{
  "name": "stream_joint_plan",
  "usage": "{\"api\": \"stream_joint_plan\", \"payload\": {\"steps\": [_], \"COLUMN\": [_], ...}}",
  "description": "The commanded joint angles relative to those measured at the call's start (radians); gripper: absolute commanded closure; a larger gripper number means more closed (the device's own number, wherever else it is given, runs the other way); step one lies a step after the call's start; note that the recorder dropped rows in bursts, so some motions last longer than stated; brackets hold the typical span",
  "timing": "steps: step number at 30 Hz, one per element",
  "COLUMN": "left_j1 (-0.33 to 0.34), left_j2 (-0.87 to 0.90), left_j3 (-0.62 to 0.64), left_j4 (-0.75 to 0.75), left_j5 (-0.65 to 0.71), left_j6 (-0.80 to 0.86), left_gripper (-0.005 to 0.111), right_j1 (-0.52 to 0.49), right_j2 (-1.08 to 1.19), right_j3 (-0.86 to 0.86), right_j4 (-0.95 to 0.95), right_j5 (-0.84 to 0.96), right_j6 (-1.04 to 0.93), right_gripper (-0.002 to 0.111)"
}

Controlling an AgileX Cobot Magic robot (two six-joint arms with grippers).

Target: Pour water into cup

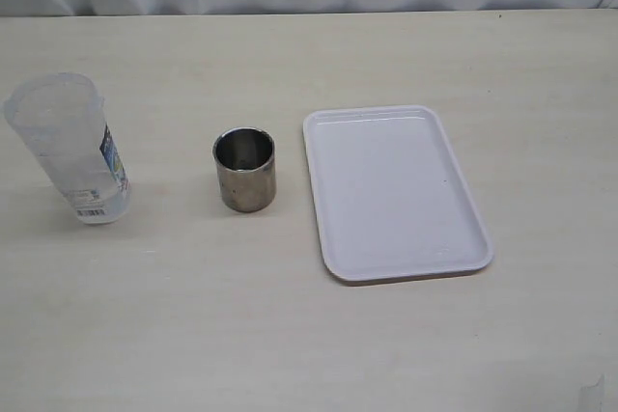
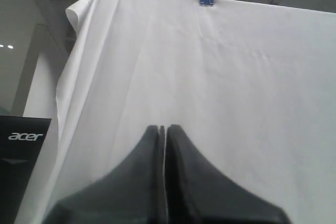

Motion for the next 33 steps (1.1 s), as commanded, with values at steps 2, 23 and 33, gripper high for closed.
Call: {"api": "stream_joint_plan", "payload": {"steps": [2, 23, 33], "left_j1": [-0.006, -0.006, -0.006], "left_j2": [0.032, 0.551, 0.82], "left_j3": [0.003, 0.003, 0.003], "left_j4": [0.005, 0.311, 0.388], "left_j5": [-0.059, -0.096, -0.13], "left_j6": [-0.034, -0.134, -0.158], "left_gripper": [0.075, 0.003, 0.003], "right_j1": [-0.006, -0.006, -0.006], "right_j2": [-0.005, -0.005, -0.005], "right_j3": [0.003, 0.003, 0.003], "right_j4": [0.001, 0.001, 0.001], "right_j5": [0.003, 0.003, 0.003], "right_j6": [0.001, 0.001, 0.001], "right_gripper": [0.104, 0.104, 0.104]}}
